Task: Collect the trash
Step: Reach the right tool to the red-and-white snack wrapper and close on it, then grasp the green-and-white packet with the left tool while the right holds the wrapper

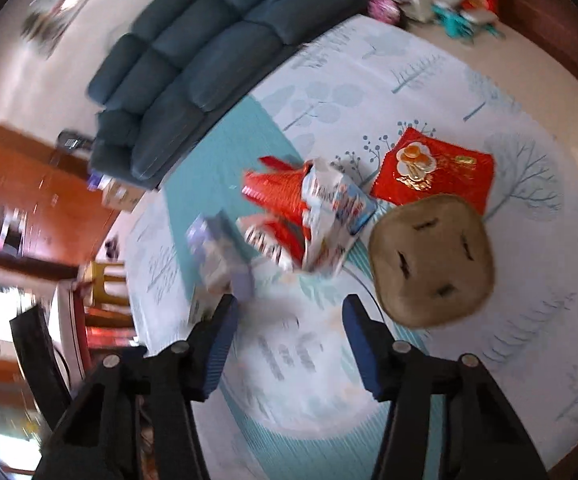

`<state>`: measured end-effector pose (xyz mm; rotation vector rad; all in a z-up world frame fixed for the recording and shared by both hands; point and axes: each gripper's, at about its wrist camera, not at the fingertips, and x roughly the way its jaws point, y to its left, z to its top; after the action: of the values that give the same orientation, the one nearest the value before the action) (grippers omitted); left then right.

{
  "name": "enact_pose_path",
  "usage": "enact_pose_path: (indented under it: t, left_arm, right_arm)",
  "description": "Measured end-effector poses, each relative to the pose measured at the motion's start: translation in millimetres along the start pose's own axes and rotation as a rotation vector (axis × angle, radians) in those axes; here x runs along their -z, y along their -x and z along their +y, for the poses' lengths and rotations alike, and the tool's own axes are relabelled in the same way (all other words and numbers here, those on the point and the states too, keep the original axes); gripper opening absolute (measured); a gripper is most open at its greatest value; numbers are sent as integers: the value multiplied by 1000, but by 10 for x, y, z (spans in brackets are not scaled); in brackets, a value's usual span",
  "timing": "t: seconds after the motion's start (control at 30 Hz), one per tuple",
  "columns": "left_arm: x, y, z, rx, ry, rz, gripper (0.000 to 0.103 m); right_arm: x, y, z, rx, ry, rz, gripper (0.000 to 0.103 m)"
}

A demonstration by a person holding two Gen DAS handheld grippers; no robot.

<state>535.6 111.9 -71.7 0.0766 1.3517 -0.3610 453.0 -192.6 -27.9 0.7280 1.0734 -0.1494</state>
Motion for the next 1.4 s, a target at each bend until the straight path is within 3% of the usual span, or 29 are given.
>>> enact_pose_path:
  t: [0.2, 0.37, 0.53, 0.73, 0.8, 0.83, 0.93, 1.07, 1.23, 1.4]
  left_arm:
    - [-113, -252, 31, 19, -35, 36, 96]
    - [-168, -399, -5, 18, -62, 59, 96]
    - [-227, -508, -91, 16, -93, 79, 96]
    - [-265, -638, -255, -48, -147, 91, 95]
    - [-276, -670, -294, -57, -146, 93, 79]
    - [-279, -701, -302, -58, -143, 108, 63]
    - [-299, -750, -344, -61, -111, 109, 53]
    - [-242, -609, -383, -61, -112, 57, 13]
    - [-37, -481, -303, -49, -61, 55, 10]
    - [255, -225, -282, 55, 0, 34, 9]
  right_arm:
    - [-207, -347, -75, 75, -130, 8, 37]
    - [-235, -501, -53, 116, -107, 18, 20]
    - [-214, -504, -17, 126, -67, -6, 18]
    - [-213, -544, -73, 116, -69, 29, 10]
    - [-221, -562, -101, 105, -94, 44, 10]
    - [-216, -570, -107, 102, -102, 46, 10]
    - [-219, -611, -94, 116, -98, 47, 10]
    - [-197, -602, -50, 114, -64, 31, 7]
    - [-97, -427, -73, 75, -53, 9, 6]
    - [119, -148, -178, 23, -27, -2, 6]
